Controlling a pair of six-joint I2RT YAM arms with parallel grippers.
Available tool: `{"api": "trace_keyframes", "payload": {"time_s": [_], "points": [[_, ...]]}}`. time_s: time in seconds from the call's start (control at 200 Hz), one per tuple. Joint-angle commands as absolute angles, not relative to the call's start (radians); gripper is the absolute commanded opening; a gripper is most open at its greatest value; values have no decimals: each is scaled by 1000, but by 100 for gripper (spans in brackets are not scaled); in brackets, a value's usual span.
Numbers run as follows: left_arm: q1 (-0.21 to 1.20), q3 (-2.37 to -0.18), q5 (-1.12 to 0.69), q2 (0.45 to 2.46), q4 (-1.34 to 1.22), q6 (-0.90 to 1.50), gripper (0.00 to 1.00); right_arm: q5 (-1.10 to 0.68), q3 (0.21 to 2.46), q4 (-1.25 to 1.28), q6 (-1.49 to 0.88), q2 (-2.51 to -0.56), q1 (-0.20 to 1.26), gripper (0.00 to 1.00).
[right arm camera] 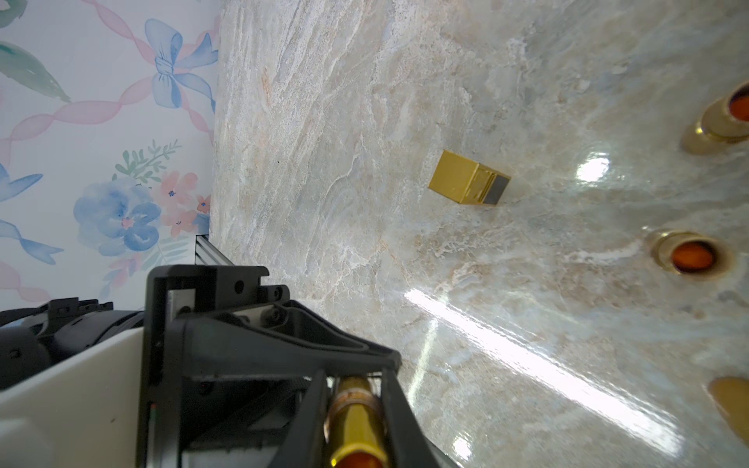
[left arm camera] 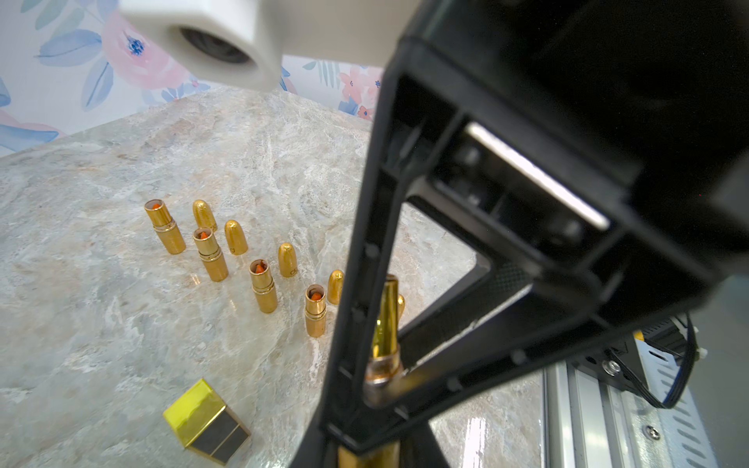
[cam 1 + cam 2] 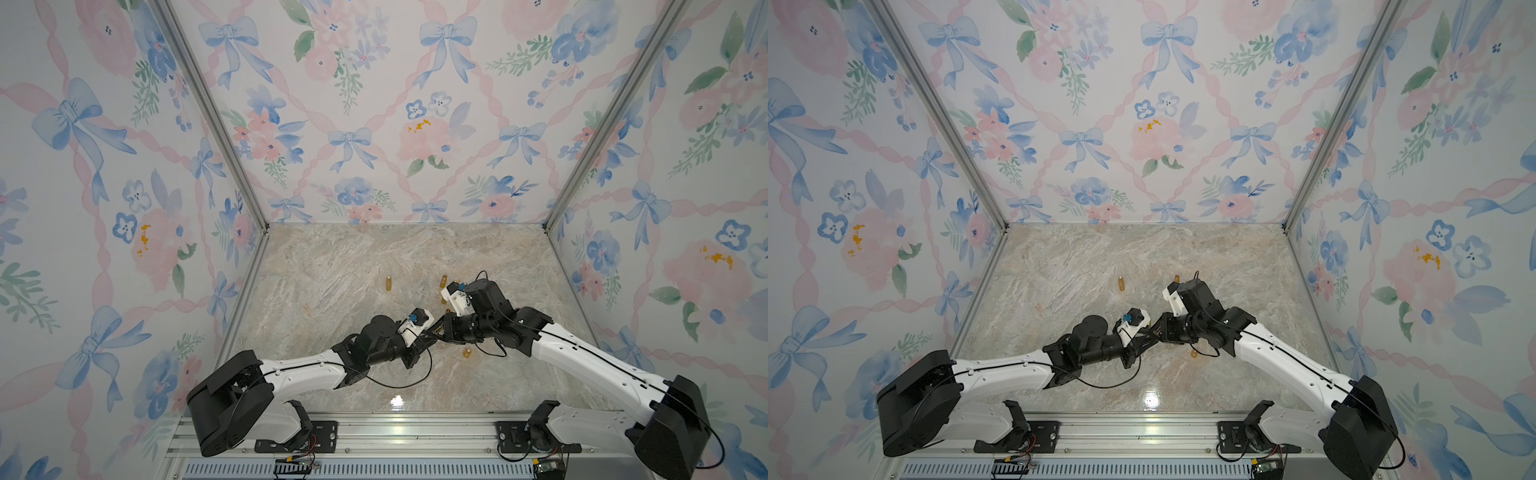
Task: Open the lipstick cap
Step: Place the lipstick at the center of the board.
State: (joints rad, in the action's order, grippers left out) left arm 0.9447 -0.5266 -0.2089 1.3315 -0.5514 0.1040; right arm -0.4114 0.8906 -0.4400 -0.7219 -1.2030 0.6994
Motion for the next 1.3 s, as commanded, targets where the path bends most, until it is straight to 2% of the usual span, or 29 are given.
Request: {"api": "trace_keyframes", "payload": {"time_s": [0.0,0.125,0.26,0.39,0.595,0.78,1.055,1.295], "points": [[950,-550,-199,1332,-571,85,0,-391,897,-467,-702,-1197,696,20],[951,-549,-193,1330,-572,84,1,-365,918,-502,-684,-1185,695,18],[951,-547,-192,1327,-570,84,29,-304,948,-567,-662,-1165,694,18],[951,-524,-187,1311,-570,91,50,-214,983,-668,-632,-1148,686,18],[951,-467,-165,1269,-569,107,71,-86,966,-754,-553,-1131,686,18],[952,-439,-158,1251,-566,135,87,-53,879,-699,-548,-1133,702,18],[966,-416,-131,1249,-560,152,98,84,783,-604,-546,-1184,776,18],[971,-410,-103,1265,-558,152,98,155,727,-490,-527,-1246,817,17]]}}
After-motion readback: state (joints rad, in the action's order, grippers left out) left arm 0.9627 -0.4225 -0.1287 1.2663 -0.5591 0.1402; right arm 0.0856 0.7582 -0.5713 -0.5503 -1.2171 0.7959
